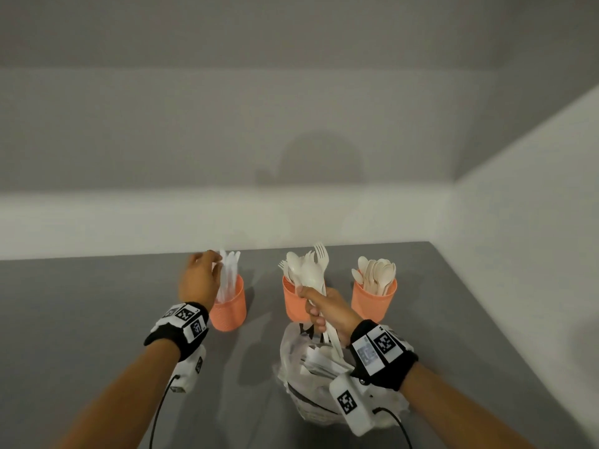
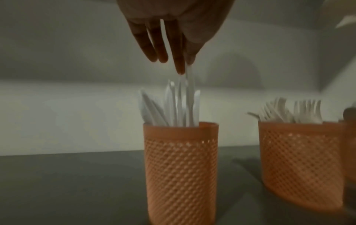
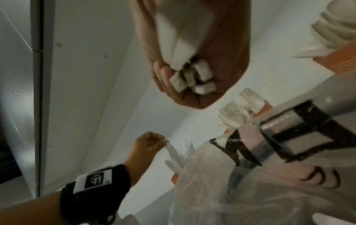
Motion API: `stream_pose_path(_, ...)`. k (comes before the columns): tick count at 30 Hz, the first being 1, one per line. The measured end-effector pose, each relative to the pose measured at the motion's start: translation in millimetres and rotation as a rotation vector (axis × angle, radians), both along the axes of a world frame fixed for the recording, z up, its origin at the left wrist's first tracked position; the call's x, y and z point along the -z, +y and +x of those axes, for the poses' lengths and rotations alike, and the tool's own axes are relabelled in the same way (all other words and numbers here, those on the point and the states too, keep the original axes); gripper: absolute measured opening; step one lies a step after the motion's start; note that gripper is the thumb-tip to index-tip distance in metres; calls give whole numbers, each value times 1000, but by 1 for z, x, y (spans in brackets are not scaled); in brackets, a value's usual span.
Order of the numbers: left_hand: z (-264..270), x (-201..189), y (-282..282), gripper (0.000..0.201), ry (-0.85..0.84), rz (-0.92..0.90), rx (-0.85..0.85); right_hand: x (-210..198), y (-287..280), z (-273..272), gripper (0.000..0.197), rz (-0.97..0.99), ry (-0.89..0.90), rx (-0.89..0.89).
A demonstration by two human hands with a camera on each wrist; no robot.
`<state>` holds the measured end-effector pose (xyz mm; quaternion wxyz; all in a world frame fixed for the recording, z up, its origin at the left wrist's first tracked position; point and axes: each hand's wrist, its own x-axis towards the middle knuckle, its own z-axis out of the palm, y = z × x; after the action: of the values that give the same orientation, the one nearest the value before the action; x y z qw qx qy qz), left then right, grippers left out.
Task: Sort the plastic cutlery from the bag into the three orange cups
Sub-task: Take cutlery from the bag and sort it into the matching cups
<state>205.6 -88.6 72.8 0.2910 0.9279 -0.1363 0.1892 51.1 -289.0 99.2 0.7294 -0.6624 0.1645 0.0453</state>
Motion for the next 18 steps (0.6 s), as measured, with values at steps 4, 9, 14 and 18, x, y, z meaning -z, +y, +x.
stream_pose_path(4,-1,15,4,25,-25,247,33,1,-2,2,17,37,13,14)
stream_pose_path(9,-18,-2,-13,31,-43,-88,122,0,0,3,13,125,-15,0)
stream_pose_path(14,-67,-34,-53,23,434,-564,378,1,14,10,12,157,-4,-49)
stream_pose_path(18,-77,-35,-70,30,580,-768,390,2,20,12,13,115,-31,-85)
